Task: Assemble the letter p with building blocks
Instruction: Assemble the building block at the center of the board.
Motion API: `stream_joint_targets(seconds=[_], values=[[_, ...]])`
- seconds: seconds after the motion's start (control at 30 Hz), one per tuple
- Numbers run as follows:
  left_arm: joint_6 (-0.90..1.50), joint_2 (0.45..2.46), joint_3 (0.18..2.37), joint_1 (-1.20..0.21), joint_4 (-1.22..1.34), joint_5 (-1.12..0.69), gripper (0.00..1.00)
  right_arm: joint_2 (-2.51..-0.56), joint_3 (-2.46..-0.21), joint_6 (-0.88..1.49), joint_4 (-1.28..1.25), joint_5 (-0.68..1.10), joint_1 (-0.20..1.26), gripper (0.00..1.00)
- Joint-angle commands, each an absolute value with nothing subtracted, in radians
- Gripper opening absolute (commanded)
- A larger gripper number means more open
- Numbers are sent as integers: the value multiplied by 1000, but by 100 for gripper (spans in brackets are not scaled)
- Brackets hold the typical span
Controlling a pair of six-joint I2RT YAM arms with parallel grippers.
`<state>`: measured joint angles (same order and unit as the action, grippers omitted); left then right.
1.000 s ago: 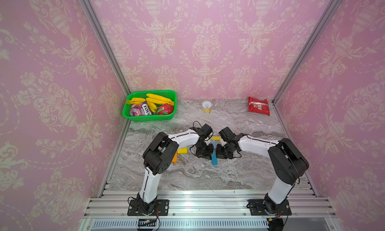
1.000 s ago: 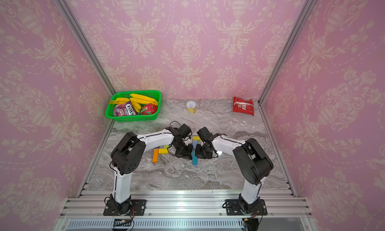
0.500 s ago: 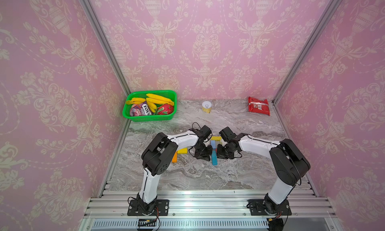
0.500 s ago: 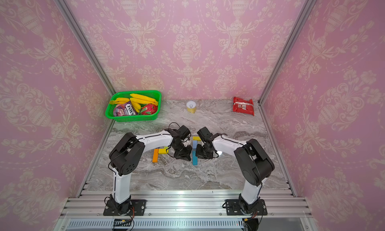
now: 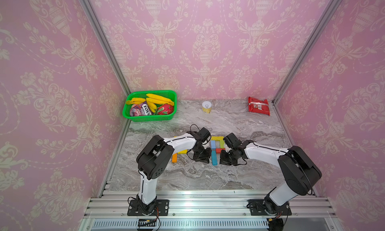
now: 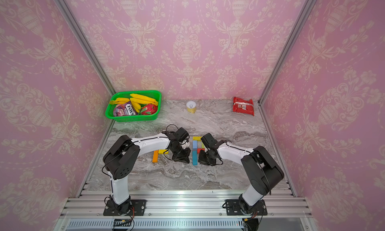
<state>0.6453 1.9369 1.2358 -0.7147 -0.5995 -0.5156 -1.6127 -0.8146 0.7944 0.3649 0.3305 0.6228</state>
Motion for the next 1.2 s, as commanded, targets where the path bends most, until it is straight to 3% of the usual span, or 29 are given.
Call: stream_joint_targets(seconds=[0.0,1.17], values=[[647,1933,1229,-721,-585,-535,0,-1614,-789,833,292,363,629,9],[625,2055,1347,-714,-640,-567,0,-1707,-859,809,332,371,620,9]])
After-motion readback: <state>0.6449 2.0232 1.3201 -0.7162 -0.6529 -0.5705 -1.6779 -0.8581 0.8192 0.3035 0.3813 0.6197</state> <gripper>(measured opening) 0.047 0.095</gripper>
